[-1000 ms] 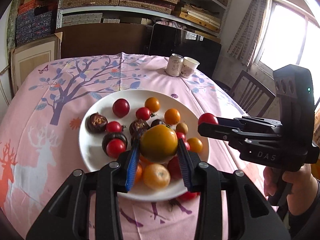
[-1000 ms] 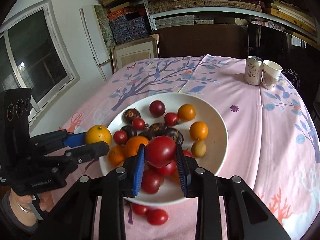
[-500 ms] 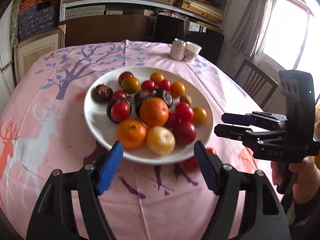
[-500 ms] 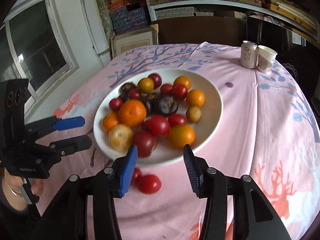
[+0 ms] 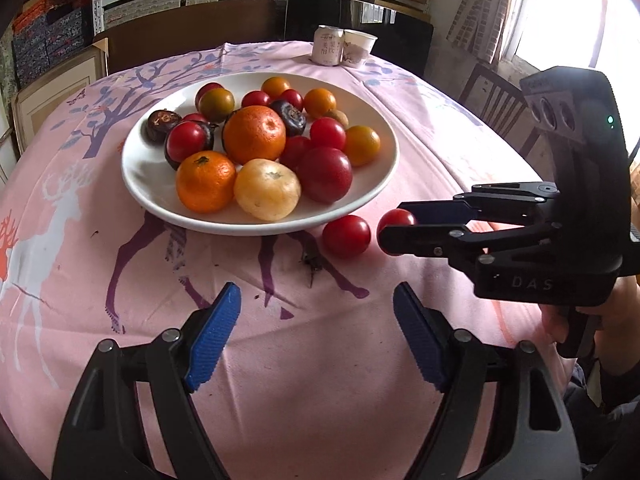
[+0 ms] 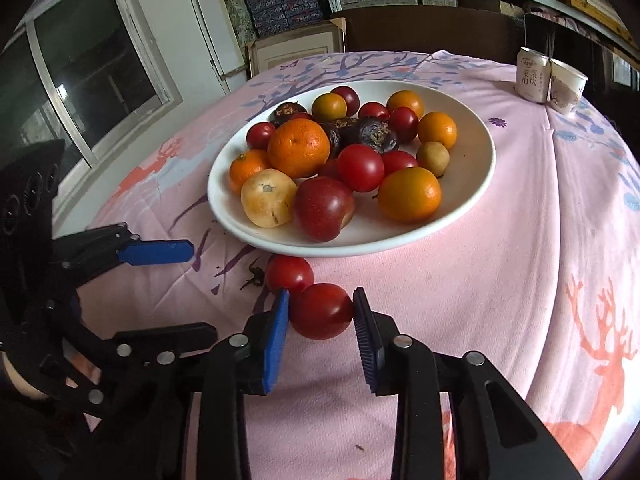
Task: Organize fruits
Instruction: 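Grasp the last red tomatoes with both tools and release them onto the plate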
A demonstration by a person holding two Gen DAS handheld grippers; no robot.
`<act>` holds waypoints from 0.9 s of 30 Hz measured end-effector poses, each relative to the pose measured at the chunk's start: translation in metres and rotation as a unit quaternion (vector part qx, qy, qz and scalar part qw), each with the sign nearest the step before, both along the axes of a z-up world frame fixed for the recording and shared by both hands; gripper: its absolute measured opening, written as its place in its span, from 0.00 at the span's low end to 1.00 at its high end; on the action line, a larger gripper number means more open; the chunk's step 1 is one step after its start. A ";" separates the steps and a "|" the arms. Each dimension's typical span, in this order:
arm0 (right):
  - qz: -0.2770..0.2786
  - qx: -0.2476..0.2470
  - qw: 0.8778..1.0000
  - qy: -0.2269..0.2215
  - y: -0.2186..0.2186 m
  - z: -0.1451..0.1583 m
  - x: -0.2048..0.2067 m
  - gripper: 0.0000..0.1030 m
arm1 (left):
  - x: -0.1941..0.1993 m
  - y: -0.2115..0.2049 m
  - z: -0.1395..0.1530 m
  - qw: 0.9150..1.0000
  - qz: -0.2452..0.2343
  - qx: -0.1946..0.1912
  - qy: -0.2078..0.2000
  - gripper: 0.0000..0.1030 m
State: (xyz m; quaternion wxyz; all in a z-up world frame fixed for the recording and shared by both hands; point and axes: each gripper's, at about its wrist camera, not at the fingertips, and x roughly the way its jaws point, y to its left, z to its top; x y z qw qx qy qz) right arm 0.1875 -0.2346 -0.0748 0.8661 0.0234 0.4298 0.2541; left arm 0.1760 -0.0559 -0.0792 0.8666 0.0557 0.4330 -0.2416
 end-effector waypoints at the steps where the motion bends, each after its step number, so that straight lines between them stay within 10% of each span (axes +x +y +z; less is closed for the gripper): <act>1: -0.006 0.014 1.000 -0.004 -0.008 0.002 -0.004 0.31 | 0.000 -0.005 0.000 1.000 -0.001 0.004 -0.005 0.74; 6: -0.055 0.068 0.996 -0.006 -0.058 -0.002 -0.015 0.32 | 0.009 -0.030 -0.005 0.999 0.020 0.020 -0.015 0.74; 9: -0.074 0.112 0.991 0.009 -0.083 -0.009 -0.016 0.32 | 0.023 -0.034 -0.011 0.999 0.036 0.006 0.011 0.49; 16: -0.066 0.134 0.989 0.010 -0.088 -0.011 -0.017 0.32 | 0.035 -0.039 -0.015 0.998 0.052 -0.015 0.027 0.31; 27: -0.066 0.141 0.988 -0.007 -0.090 -0.007 -0.022 0.32 | 0.003 -0.029 0.010 0.999 0.030 -0.026 -0.026 0.31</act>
